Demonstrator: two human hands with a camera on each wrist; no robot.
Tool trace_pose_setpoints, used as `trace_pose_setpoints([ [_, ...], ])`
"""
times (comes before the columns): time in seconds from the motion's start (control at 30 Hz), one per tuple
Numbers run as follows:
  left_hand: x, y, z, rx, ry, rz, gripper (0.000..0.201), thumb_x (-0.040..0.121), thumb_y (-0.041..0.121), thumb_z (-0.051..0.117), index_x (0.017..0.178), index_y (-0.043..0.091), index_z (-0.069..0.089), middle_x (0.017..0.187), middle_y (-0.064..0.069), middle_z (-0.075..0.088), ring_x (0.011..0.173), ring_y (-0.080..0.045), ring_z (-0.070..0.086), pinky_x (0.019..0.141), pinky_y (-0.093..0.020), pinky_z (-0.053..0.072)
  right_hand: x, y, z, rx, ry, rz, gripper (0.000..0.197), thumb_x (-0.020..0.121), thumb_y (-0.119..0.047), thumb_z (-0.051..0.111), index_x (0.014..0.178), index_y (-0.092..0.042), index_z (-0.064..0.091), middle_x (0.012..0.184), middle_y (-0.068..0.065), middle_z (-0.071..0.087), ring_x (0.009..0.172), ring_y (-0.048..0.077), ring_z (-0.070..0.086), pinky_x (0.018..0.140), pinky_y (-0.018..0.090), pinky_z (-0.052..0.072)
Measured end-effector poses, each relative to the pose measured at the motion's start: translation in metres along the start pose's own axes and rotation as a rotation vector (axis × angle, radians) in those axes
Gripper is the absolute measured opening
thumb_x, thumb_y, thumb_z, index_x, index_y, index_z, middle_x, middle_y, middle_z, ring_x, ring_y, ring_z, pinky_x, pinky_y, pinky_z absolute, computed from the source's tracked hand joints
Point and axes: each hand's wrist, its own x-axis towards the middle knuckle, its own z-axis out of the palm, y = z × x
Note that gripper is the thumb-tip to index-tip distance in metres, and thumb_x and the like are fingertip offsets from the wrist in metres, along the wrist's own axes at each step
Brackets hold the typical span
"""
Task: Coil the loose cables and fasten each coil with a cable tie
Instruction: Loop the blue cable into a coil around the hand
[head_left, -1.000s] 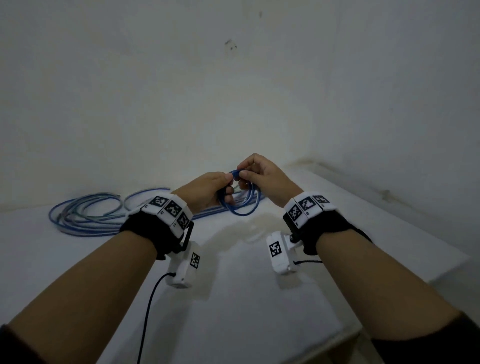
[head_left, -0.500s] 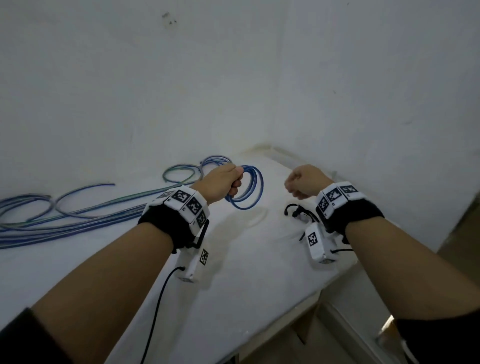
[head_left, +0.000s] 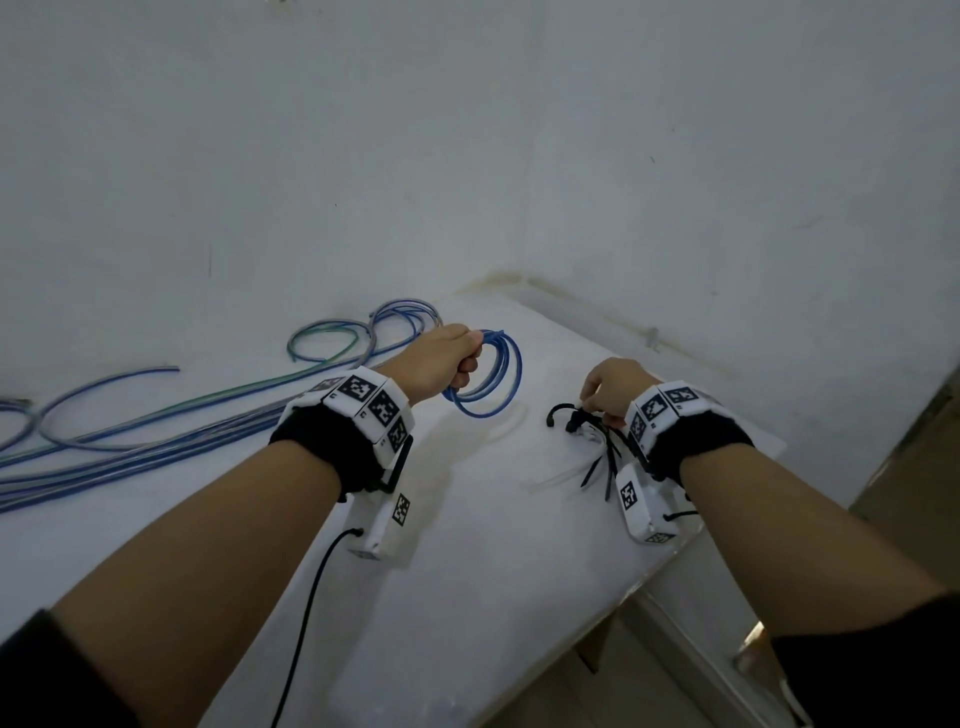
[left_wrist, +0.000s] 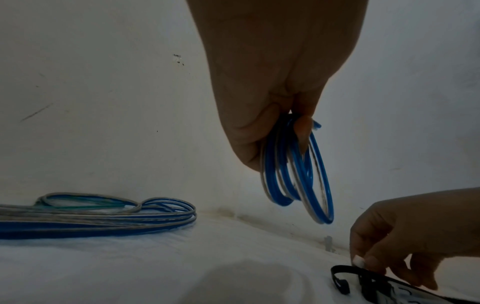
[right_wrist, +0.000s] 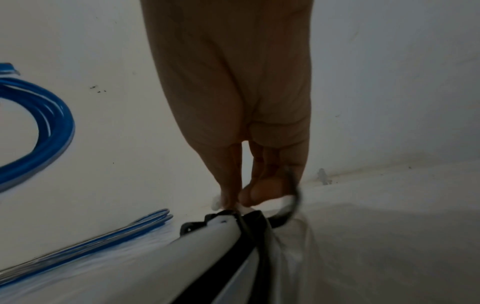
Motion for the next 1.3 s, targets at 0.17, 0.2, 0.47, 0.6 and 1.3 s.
trace_pose_setpoints([
  [0.17, 0.003, -0.001, -0.006, 0.014, -0.003, -0.004, 0.033, 0.101, 0.016, 0.030, 0.069, 0.013, 0.036, 0.063, -0.001, 0.033, 0.053, -0.013, 0.029, 0.048, -0.017, 0.027, 0.002, 0.000, -0.003, -0.055, 0.041, -0.026, 0.013, 0.087, -0.008, 0.061, 0.075, -0.012, 0.062, 0.077, 0.003, 0.057, 0.060, 0.014, 0.050, 0.052, 0.012, 0.036],
  [0.2, 0.002, -0.001, -0.007, 0.012, -0.002, -0.001, 0.033, 0.101, 0.016, 0.030, 0.069, 0.013, 0.036, 0.063, -0.002, 0.033, 0.053, -0.013, 0.029, 0.047, -0.016, 0.028, 0.002, 0.000, -0.004, -0.075, 0.058, -0.036, 0.022, 0.089, -0.007, 0.059, 0.068, -0.014, 0.057, 0.081, 0.004, 0.057, 0.066, 0.017, 0.053, 0.052, 0.012, 0.036],
  [0.47, -0.018, -0.001, -0.019, 0.030, 0.053, 0.039, 0.033, 0.101, 0.017, 0.030, 0.070, 0.013, 0.038, 0.064, -0.001, 0.035, 0.054, -0.013, 0.031, 0.049, -0.017, 0.030, -0.006, -0.007, -0.016, -0.014, 0.260, -0.111, 0.016, 0.090, -0.002, 0.047, 0.090, -0.009, 0.061, 0.104, 0.011, 0.064, 0.084, 0.023, 0.055, 0.065, 0.027, 0.042],
  [0.6, -0.036, 0.002, -0.032, 0.023, 0.090, 0.070, 0.035, 0.102, 0.016, 0.029, 0.068, 0.013, 0.038, 0.064, -0.002, 0.034, 0.055, -0.013, 0.030, 0.052, -0.020, 0.029, -0.016, -0.029, -0.023, 0.030, 0.403, -0.201, 0.024, 0.087, 0.005, 0.045, 0.094, -0.006, 0.065, 0.106, 0.014, 0.063, 0.099, 0.028, 0.056, 0.078, 0.031, 0.042],
  [1.3, -0.162, -0.021, -0.172, 0.096, 0.534, 0.013, 0.032, 0.101, 0.020, 0.033, 0.070, 0.013, 0.038, 0.068, -0.002, 0.041, 0.056, -0.014, 0.036, 0.042, -0.009, 0.034, -0.063, -0.258, 0.057, 1.238, -0.157, -0.589, 0.023, 0.092, 0.013, 0.040, 0.099, 0.007, 0.061, 0.076, 0.014, 0.062, 0.052, 0.008, 0.061, 0.055, 0.015, 0.053],
])
